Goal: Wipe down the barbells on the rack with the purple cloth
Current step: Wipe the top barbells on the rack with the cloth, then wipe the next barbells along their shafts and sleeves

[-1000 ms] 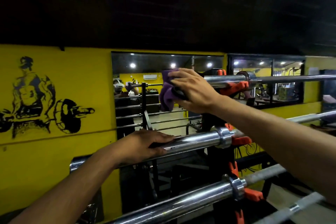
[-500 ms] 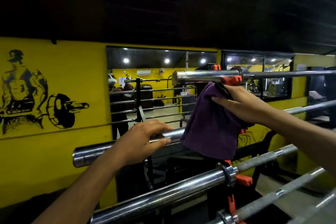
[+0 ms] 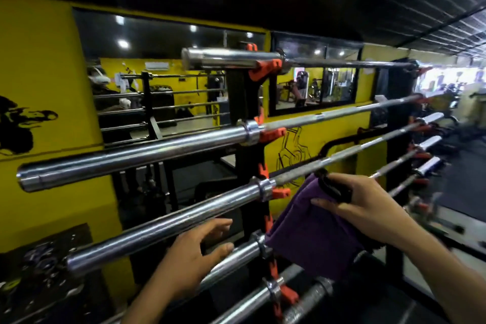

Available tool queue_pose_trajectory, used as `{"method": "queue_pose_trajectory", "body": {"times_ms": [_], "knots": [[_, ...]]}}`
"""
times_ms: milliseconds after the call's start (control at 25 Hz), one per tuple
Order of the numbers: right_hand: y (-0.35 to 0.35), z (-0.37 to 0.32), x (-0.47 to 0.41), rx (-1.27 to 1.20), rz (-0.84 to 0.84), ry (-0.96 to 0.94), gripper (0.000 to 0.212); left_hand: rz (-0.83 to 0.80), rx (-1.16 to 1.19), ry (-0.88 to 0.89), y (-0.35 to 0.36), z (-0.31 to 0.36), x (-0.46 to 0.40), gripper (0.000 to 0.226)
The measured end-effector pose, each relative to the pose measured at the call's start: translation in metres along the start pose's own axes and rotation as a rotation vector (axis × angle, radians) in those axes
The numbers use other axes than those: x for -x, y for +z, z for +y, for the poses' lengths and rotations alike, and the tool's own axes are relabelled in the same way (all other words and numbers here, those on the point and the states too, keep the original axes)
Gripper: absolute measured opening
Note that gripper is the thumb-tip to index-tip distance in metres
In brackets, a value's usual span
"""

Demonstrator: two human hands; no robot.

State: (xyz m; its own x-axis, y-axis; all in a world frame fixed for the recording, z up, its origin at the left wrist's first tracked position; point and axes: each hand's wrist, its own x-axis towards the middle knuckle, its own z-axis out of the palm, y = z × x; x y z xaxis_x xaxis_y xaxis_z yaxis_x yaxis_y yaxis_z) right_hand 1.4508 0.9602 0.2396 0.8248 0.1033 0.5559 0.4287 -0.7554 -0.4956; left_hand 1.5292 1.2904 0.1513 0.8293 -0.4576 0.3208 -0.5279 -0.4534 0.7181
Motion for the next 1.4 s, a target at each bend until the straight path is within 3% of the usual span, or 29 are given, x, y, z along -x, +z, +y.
{"method": "queue_pose_trajectory", "body": {"times_ms": [360, 640, 880, 1120, 1400], "knots": [[-0.069, 0.094, 0.171, -0.052, 0.009, 0.372, 0.015, -0.139, 0.165, -0.167, 0.182, 0.046, 0.017, 0.055], [-0.073, 0.154, 0.377, 0.009, -0.09, 0.848, 0.031, -0.452, 0.182, -0.298, 0.348, 0.072, 0.085, 0.047], [-0.077, 0.13, 0.526, -0.004, 0.106, 1.171, 0.036, -0.765, 0.181, -0.323, 0.449, 0.078, 0.169, 0.035], [-0.121, 0.104, 0.621, 0.059, 0.12, 1.222, 0.011, -0.817, 0.196, -0.267, 0.517, 0.111, 0.213, 0.027], [-0.21, 0.141, 0.693, 0.034, 0.173, 1.228, 0.009, -0.901, 0.096, -0.125, 0.628, 0.171, 0.213, 0.039]]}}
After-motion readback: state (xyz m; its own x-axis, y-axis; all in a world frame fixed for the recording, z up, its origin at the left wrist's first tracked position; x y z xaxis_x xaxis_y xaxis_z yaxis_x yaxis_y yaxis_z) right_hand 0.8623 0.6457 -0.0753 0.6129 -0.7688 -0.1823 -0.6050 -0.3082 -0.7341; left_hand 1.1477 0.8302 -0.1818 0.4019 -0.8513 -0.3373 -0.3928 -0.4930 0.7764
